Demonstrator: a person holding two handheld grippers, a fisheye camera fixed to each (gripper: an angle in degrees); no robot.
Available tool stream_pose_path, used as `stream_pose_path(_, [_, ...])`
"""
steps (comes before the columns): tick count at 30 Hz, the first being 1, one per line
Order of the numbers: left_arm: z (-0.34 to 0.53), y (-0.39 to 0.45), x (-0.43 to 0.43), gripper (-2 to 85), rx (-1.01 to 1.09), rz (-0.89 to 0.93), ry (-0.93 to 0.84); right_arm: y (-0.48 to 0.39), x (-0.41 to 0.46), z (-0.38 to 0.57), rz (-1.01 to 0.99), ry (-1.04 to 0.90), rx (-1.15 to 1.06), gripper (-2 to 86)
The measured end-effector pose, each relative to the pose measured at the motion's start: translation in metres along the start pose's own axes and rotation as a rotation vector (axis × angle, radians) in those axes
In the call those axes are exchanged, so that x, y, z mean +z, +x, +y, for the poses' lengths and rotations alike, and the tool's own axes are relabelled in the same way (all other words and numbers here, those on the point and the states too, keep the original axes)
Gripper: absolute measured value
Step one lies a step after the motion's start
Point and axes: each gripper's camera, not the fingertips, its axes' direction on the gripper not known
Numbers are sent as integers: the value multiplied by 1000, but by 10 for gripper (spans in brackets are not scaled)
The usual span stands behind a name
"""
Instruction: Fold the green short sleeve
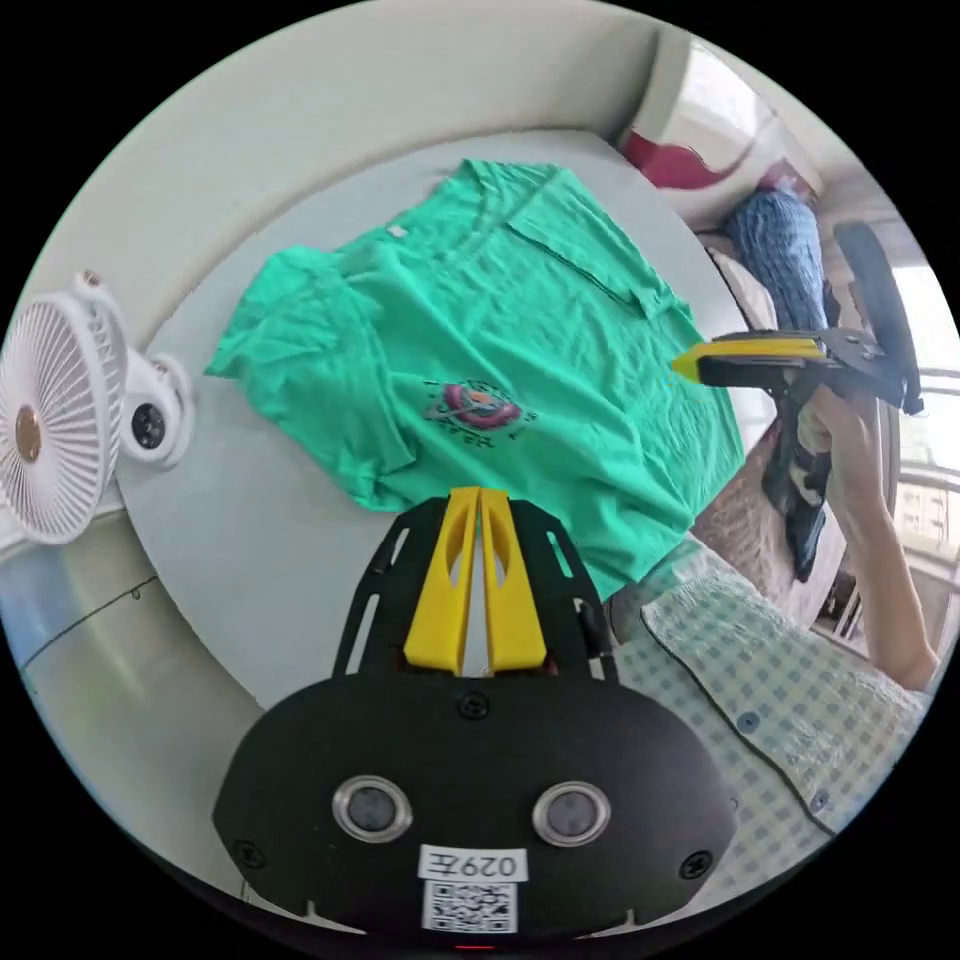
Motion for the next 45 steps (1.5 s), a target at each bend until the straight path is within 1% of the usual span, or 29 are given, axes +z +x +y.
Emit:
stream_pose_path(2, [-10,-31,-8,44,-74,32,22,16,-1,-29,74,-47,-6,29])
stream_pose_path(4, [-28,-58,-3,118,-128,68,-30,28,13,-62,190,-133,-17,57])
stream_pose_path(6, [-39,-69,6,130,-159,72,-92,27,24,-79,263,-184,-62,54])
stream_pose_path(7, [-44,-75,11,125,-186,62,-132,20,19,-85,321,-159,-127,36])
stream_pose_path(8, [-45,-79,10,113,-212,41,-137,19,18,-88,333,-170,-143,27])
stream_pose_path(9, [-44,-85,2,88,-250,29,-120,20,14,-94,319,-197,-166,21])
stream_pose_path(10, [-41,-94,-6,34,-301,17,-127,28,2,-98,309,-184,-160,16])
stream_pose_path(11, [-38,-100,-12,7,-326,-1,-124,34,-7,-99,311,-159,-143,15])
stream_pose_path(12, [-28,-112,-25,0,-388,-34,-107,53,-31,-100,308,-96,-83,12])
stream_pose_path(14, [-4,-132,-47,-6,-461,-14,-41,94,-70,-101,268,-12,51,8])
stream_pose_path(16, [32,-161,-65,-9,-576,79,1,168,-109,-99,55,37,258,3])
stream_pose_path(17, [40,-168,-68,-9,-589,117,11,187,-113,-97,22,32,315,2])
stream_pose_path(18, [58,-180,-75,-9,-641,211,46,218,-122,-93,38,20,422,2])
stream_pose_path(19, [75,-190,-83,-9,-710,295,96,241,-130,-90,49,-22,481,3])
stream_pose_path(21, [98,-193,-107,-8,-780,349,191,255,-146,-90,-12,-43,478,5])
stream_pose_path(23, [109,-182,-140,-4,-816,271,262,239,-166,-95,-54,36,392,8])
stream_pose_path(25, [91,-157,-179,8,-766,113,287,194,-173,-121,-34,36,218,9])
stream_pose_path(27, [57,-138,-196,55,-668,30,264,155,-165,-148,-7,8,96,11])
stream_pose_path(28, [28,-128,-200,88,-584,10,232,128,-153,-168,-1,-22,17,14])
stream_pose_path(30, [-21,-117,-194,120,-477,15,166,86,-130,-196,-25,-89,-108,15])
stream_pose_path(32, [-67,-104,-181,127,-356,30,88,44,-105,-215,-17,-155,-232,7])
stream_pose_path(34, [-111,-82,-156,120,-225,-21,-57,7,-66,-222,180,-300,-338,0])
stream_pose_path(35, [-117,-77,-150,117,-203,-43,-94,2,-60,-219,239,-331,-344,0])
stream_pose_path(36, [-123,-68,-138,110,-179,-76,-161,-8,-70,-209,259,-242,-382,-2])
stream_pose_path(38, [-116,-53,-146,71,-166,-105,-103,-5,-64,-192,304,-297,-362,-4])
stream_pose_path(40, [-100,-39,-143,16,-148,-10,-97,5,-69,-163,228,-299,-310,-4])
stream_pose_path(41, [-96,-37,-142,9,-151,12,-100,8,-71,-156,205,-307,-290,-3])
stream_pose_path(43, [-80,-37,-138,-3,-178,139,-141,20,-70,-137,95,-420,-222,-1])
stream_pose_path(45, [-69,-42,-150,-2,-207,199,-98,23,-72,-128,0,-498,-217,3])
